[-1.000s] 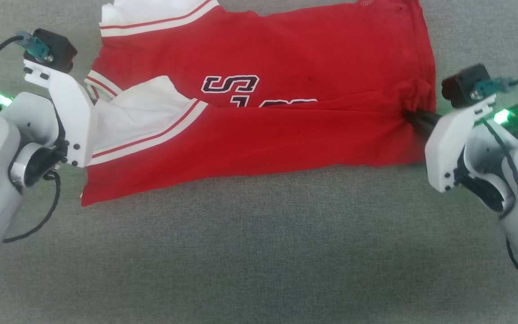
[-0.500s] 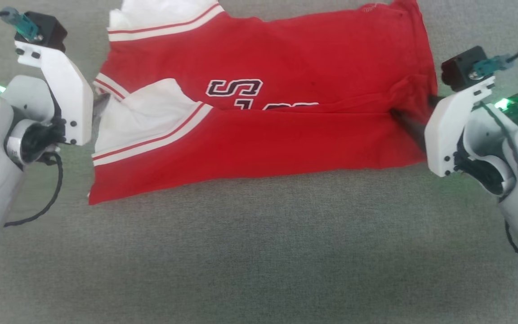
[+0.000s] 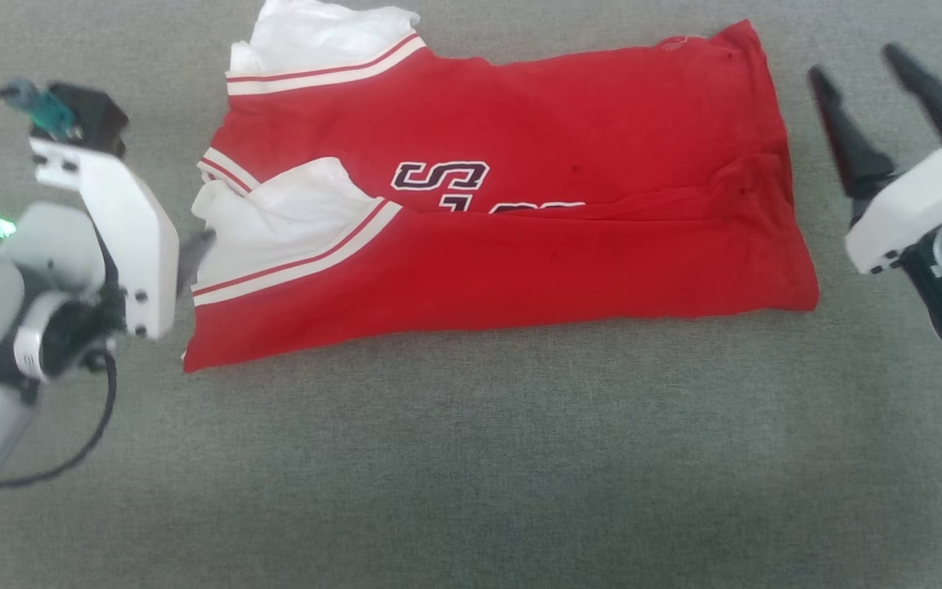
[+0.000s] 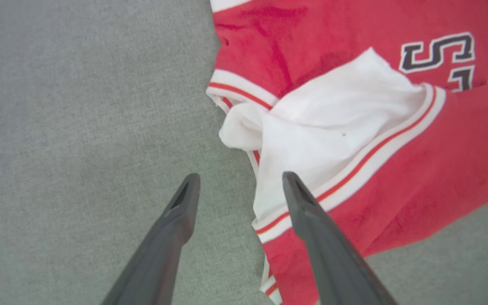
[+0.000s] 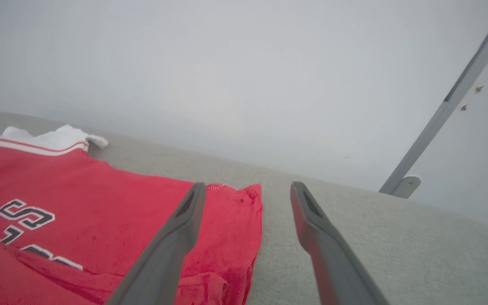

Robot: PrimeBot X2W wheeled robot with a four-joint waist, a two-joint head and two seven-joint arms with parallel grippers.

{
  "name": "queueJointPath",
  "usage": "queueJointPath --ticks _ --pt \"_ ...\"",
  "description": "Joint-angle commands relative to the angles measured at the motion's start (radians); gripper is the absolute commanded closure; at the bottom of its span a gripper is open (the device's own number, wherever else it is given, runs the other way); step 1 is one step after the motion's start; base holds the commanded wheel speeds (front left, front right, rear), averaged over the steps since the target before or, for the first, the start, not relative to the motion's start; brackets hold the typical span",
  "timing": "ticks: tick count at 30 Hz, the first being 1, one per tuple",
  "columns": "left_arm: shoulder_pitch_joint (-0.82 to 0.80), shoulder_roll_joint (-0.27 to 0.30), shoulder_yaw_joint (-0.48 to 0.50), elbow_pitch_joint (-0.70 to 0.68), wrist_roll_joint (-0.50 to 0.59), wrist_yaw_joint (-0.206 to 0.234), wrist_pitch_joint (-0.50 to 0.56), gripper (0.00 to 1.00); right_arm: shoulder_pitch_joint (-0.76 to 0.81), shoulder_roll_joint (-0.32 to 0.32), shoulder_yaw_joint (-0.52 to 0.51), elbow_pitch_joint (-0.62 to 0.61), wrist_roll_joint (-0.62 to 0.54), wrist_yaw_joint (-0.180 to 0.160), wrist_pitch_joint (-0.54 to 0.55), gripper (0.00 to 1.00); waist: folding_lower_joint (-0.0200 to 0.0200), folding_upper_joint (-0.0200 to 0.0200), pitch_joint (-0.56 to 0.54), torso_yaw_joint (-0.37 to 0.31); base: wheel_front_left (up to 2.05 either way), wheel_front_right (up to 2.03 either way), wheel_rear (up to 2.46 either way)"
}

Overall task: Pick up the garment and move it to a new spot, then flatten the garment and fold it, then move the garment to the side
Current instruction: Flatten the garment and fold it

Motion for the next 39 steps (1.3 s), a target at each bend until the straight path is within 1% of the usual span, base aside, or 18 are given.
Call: queueJointPath --ticks 1,4,6,8,10,12,16,22,25,26,27,28,29,34,39 --pt "0.040 0.020 0.007 -0.052 -0.013 0.034 0.011 0.00 0.032 0.031 -0.054 -0.037 -0.049 -0.001 -0.037 0.00 0.0000 0.0000 -0.002 -0.005 0.00 0.00 0.00" --pt "0.103 0.052 0.012 -0.145 -0.031 0.086 0.033 0.00 0.080 0.095 -0.158 -0.114 -0.126 -0.001 -0.073 0.00 0.0000 0.0000 -0.003 -0.014 0.00 0.00 0.00" --pt "0.135 0.073 0.017 -0.188 -0.035 0.118 0.046 0.00 0.114 0.134 -0.211 -0.165 -0.167 -0.001 -0.076 0.00 0.0000 0.0000 -0.003 -0.021 0.00 0.00 0.00" --pt "0.160 0.089 0.020 -0.216 -0.044 0.143 0.058 0.00 0.146 0.173 -0.247 -0.213 -0.194 -0.001 -0.069 0.00 0.0000 0.0000 -0.001 -0.030 0.00 0.00 0.00" --pt "0.183 0.093 0.029 -0.229 -0.067 0.168 0.070 0.00 0.180 0.204 -0.272 -0.256 -0.211 -0.001 -0.057 0.00 0.0000 0.0000 0.001 -0.040 0.00 0.00 0.00" --pt "0.200 0.103 0.030 -0.236 -0.077 0.184 0.081 0.00 0.211 0.234 -0.295 -0.295 -0.224 -0.001 -0.045 0.00 0.0000 0.0000 0.004 -0.051 0.00 0.00 0.00" --pt "0.223 0.104 0.032 -0.211 -0.093 0.198 0.092 0.00 0.264 0.276 -0.317 -0.348 -0.239 -0.001 -0.023 0.00 0.0000 0.0000 0.014 -0.070 0.00 0.00 0.00" --pt "0.242 0.073 0.032 -0.130 -0.130 0.201 0.104 0.00 0.305 0.304 -0.321 -0.371 -0.230 -0.001 -0.007 0.00 0.0000 0.0000 0.025 -0.087 0.00 0.00 0.00" --pt "0.242 0.048 0.025 -0.075 -0.142 0.188 0.098 0.00 0.321 0.312 -0.321 -0.367 -0.220 -0.001 0.008 0.00 0.0000 0.0000 0.029 -0.093 0.00 0.00 0.00" --pt "0.243 0.041 0.023 -0.056 -0.149 0.181 0.095 0.04 0.326 0.314 -0.319 -0.363 -0.214 -0.001 0.019 0.00 0.0000 0.0000 0.029 -0.095 0.00 0.00 0.00" --pt "0.246 0.032 0.021 -0.037 -0.154 0.172 0.092 0.44 0.332 0.315 -0.311 -0.359 -0.207 -0.001 0.033 0.00 0.0000 0.0000 0.029 -0.096 0.00 0.00 0.00" --pt "0.248 0.025 0.014 -0.023 -0.155 0.155 0.091 0.90 0.337 0.315 -0.304 -0.355 -0.196 -0.001 0.052 0.00 0.0000 0.0000 0.029 -0.097 0.00 0.00 0.00" --pt "0.250 0.017 0.014 -0.008 -0.156 0.147 0.086 1.00 0.344 0.312 -0.296 -0.352 -0.188 -0.001 0.075 0.00 0.0000 0.0000 0.027 -0.097 0.00 0.00 0.00" --pt "0.251 -0.008 -0.007 0.037 -0.156 0.103 0.080 1.00 0.360 0.280 -0.251 -0.338 -0.125 -0.001 0.226 0.00 0.0000 0.0000 0.019 -0.088 0.00 0.00 0.00" --pt "0.238 -0.041 -0.019 0.058 -0.151 0.078 0.070 1.00 0.324 0.232 -0.229 -0.308 -0.076 -0.001 0.412 0.00 0.0000 0.0000 0.021 -0.063 0.00 0.00 0.00"
